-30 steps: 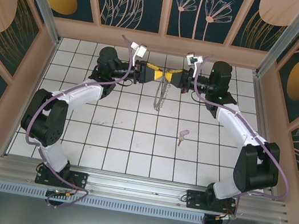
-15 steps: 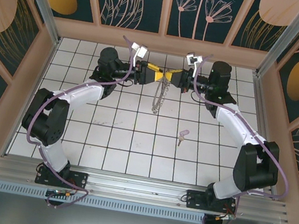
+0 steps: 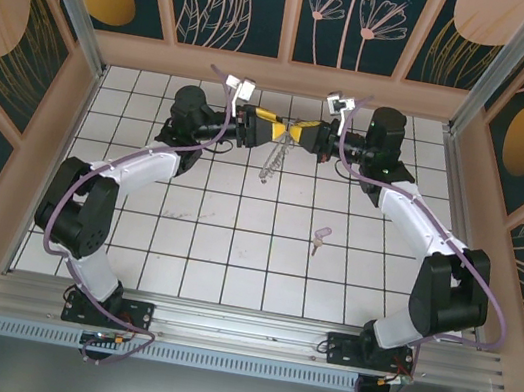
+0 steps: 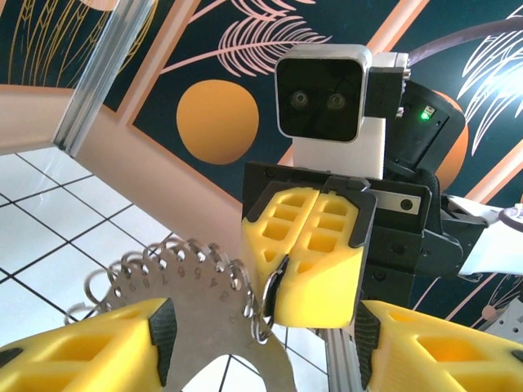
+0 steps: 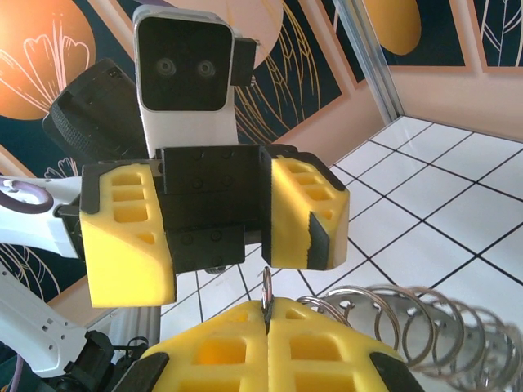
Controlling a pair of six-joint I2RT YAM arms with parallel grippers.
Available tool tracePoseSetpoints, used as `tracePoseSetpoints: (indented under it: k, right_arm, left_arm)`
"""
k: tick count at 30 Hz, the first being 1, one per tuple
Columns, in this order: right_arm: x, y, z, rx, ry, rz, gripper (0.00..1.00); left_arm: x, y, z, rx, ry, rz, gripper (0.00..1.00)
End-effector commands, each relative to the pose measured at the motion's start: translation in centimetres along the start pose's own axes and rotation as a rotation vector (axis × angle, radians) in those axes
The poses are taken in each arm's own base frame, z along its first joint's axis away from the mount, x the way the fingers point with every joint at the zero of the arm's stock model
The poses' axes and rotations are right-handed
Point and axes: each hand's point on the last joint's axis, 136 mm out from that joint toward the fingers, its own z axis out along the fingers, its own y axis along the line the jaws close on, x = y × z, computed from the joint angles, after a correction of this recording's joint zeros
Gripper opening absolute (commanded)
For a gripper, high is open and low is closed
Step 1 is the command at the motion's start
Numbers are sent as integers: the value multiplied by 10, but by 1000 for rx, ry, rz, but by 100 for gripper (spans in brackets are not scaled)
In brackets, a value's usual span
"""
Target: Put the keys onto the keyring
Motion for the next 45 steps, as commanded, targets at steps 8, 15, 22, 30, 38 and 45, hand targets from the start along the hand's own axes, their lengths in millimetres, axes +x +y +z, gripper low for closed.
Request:
tracePoseSetpoints:
  k: [8, 15, 22, 30, 38, 45]
  right_arm:
    - [-12, 23, -2, -62, -22, -64, 0]
    - [-13, 24, 0, -68, -21, -65, 0]
    - [-13, 23, 2, -71, -21, -65, 0]
    - [-11, 19, 5, -71, -18, -58, 0]
    - [-11, 17, 6, -67, -21, -54, 0]
    - [-10, 15, 8, -67, -20, -49, 0]
  left_arm:
    - [-10, -18, -1, 61, -18, 36, 55]
    - [-5, -10, 3, 79, -9, 4, 51]
    - [-2, -7, 4, 86, -7, -10, 49]
    - [-4, -11, 4, 99, -12, -6, 40]
    - [-2, -14, 6, 115, -3, -7, 33]
    - [1, -15, 7, 119, 2, -8, 22]
